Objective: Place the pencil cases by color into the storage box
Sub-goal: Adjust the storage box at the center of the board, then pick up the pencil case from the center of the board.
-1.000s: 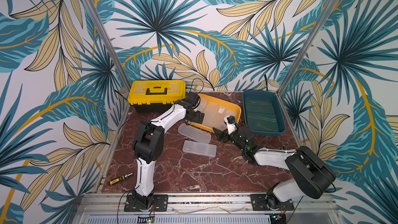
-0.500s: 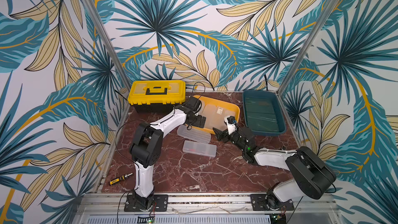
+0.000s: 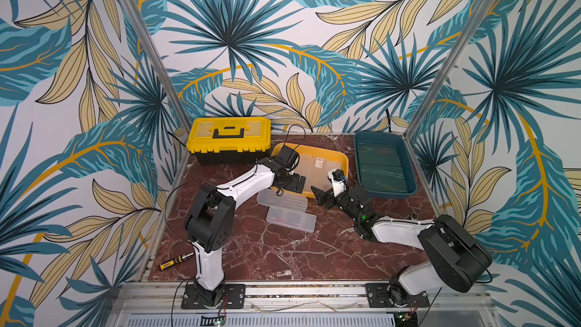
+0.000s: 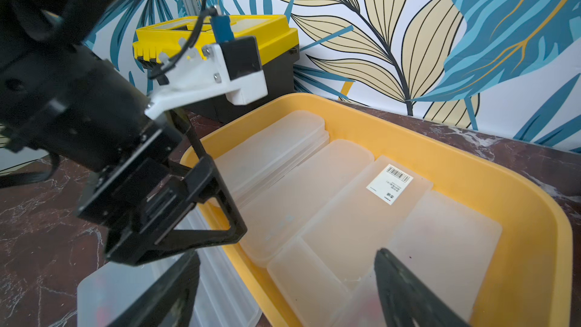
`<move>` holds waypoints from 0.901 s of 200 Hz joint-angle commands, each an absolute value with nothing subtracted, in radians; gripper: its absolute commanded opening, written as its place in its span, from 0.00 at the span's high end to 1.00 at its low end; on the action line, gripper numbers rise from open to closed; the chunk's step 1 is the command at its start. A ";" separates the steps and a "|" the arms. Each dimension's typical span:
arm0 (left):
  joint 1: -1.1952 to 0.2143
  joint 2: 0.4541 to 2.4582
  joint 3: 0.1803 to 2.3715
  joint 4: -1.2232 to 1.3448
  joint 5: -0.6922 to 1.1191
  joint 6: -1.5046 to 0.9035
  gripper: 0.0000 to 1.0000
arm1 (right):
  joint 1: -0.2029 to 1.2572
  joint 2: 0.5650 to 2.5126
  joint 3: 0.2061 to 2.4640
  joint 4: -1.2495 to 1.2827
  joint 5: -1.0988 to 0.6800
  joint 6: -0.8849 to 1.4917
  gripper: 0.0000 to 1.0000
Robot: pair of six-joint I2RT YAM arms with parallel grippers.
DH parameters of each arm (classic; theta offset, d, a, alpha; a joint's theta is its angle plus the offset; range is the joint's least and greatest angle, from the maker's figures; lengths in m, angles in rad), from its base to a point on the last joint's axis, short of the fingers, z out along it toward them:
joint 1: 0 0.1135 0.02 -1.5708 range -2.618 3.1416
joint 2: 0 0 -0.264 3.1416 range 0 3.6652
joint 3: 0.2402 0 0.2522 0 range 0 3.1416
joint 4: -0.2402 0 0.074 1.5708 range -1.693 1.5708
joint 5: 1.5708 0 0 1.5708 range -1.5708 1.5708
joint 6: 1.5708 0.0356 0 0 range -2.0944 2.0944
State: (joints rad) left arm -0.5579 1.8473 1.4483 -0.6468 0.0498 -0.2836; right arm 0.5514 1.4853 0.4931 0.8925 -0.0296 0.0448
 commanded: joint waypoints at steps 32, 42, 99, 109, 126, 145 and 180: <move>-0.554 1.645 1.440 -0.679 -0.006 -0.370 0.00 | 0.553 1.418 0.469 0.827 -0.032 -0.004 0.13; -0.546 1.608 1.413 -0.684 -0.023 -0.399 0.00 | 0.556 1.401 0.469 0.805 -0.029 -0.012 0.13; -0.437 1.360 1.143 -0.685 -0.041 -0.563 0.00 | 0.688 1.375 0.543 0.611 0.005 -0.103 0.13; -0.427 1.315 1.096 -0.684 -0.084 -0.580 0.00 | 0.713 1.396 0.565 0.588 -0.004 -0.105 0.13; -0.409 1.249 1.030 -0.689 -0.116 -0.606 0.00 | 0.756 1.433 0.601 0.561 0.000 -0.114 0.13; -0.389 1.210 0.971 -0.689 -0.115 -0.656 0.01 | 0.789 1.470 0.618 0.575 -0.002 -0.086 0.13; -0.377 1.227 0.895 -0.637 -0.106 -0.707 0.00 | 0.832 1.471 0.550 0.706 0.049 0.079 0.13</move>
State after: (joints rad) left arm -0.3885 1.2102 0.9535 -0.6823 -0.0982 -0.6491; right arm 0.8074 1.4754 0.5987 0.6239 0.0040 -0.0429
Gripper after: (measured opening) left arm 0.995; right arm 0.872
